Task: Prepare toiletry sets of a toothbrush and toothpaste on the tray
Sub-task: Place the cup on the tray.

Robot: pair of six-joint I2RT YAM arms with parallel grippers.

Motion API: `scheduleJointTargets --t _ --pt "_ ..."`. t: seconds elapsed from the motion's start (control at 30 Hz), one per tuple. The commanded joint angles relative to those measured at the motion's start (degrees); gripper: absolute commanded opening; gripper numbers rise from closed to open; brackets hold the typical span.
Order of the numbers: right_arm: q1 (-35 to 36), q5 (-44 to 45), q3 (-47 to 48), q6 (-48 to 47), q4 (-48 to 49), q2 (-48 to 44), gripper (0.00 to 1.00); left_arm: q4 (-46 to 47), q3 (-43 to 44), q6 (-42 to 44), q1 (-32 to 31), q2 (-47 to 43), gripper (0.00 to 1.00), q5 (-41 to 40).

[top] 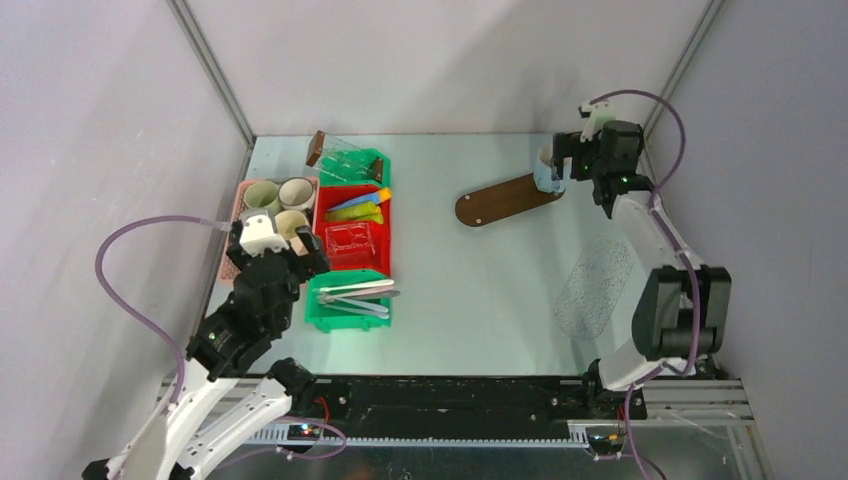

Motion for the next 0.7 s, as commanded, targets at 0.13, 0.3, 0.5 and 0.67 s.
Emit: scheduleJointTargets --t 0.13,0.3,0.5,0.67 --pt "-1.7 -0.9 2.3 20.1 -2.1 -13.8 0.99 1.3 6.1 -0.6 1.7 9.2 1.00 -1.1" --pt "-3.4 -9.6 0.9 28.4 -2.8 -18.8 0.99 0.4 9.4 -3.3 5.4 16.1 1.00 3.4" --pt "-5.9 -18.1 -1.5 33.3 -5.5 -20.2 0.99 1.2 10.8 -6.1 11.6 26.0 1.00 12.1" --pt "-4.4 -18.0 -4.3 32.1 -8.4 -22.8 0.99 1.5 11.5 -8.0 17.3 33.7 0.94 19.1"
